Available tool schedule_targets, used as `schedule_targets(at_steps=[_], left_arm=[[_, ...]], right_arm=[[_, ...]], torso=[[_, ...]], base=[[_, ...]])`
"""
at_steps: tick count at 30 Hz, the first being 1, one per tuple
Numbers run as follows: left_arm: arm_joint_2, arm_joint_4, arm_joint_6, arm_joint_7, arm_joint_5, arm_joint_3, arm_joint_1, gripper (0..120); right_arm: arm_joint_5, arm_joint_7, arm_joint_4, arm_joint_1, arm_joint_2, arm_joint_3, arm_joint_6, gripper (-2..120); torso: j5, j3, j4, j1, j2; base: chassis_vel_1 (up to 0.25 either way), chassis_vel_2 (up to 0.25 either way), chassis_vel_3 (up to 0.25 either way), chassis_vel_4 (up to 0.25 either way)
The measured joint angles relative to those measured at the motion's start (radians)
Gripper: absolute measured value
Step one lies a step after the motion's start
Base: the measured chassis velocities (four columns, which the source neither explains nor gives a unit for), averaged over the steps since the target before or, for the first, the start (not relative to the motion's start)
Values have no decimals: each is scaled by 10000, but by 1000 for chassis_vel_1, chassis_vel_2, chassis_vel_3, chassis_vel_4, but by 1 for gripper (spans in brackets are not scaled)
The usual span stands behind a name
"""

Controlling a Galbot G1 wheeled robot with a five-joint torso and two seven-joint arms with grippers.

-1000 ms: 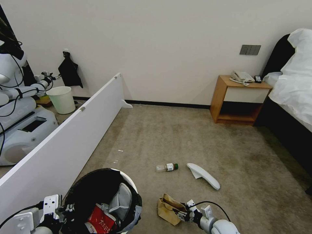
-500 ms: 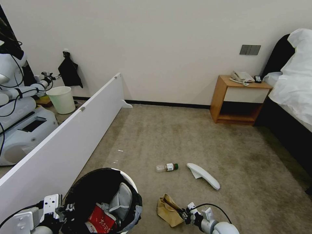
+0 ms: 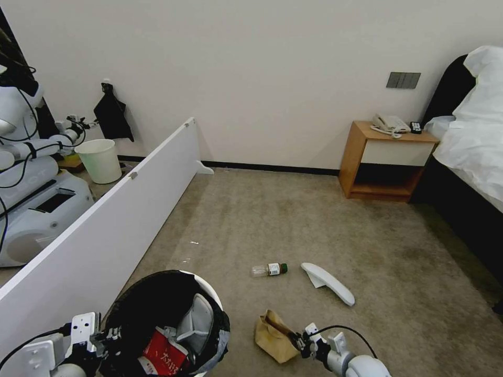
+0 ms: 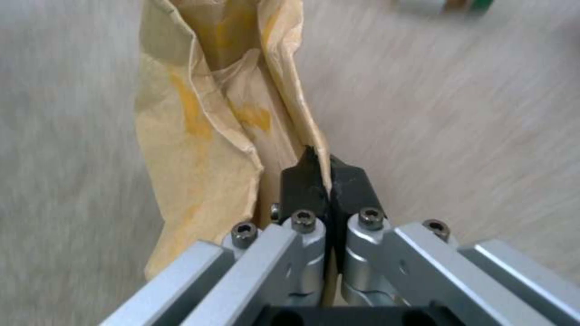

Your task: Pick up the trash bin, then pick up the garbage from the floor and place it into the trash bin.

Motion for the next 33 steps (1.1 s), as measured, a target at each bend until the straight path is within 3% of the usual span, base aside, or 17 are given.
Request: schedule_targets(at_steps=[5,7,13,17,21,26,33], left_arm=[[213,109,0,-1,-135,38,-155,2],[406,227,0,0,-296,101,-400,2],[694,405,0,3,-605,45,-626,2],[887,502,0,-35,-774,1,-765,2],[1337,651,0,-114,-1040,146,-1069,2],[1802,908,0,-112,-1257,169,-1300,2],[2057,1082,0,-130,-1470,285,-1835,2]], right_arm=[[492,138,1655,-527,-656,772,-52,0],[1071,335,3043,-864,-1087,1229,-228,0],[2168,739,4965,-748,-1720,1456,-339,0],[2672,1107,5595,-269,-2012,1360,-171,0],[3777,1515,6459,307,-2451,1368,53,0],[4975,1286,7209,981,-3090,1156,461,0],[5883,1027,7502,2559,-3186,-102,504,0]], torso=[[-2,0,-3,0,0],[-2,0,-4,0,0],[-1,1,-2,0,0],[-1,0,9,0,0],[-1,0,-4,0,0],[-2,0,-1,0,0],[-1,1,-5,0,0]], base=[[0,0,0,0],[0,0,0,0],[0,0,0,0],[0,0,0,0],[0,0,0,0],[0,0,0,0],[0,0,0,0]])
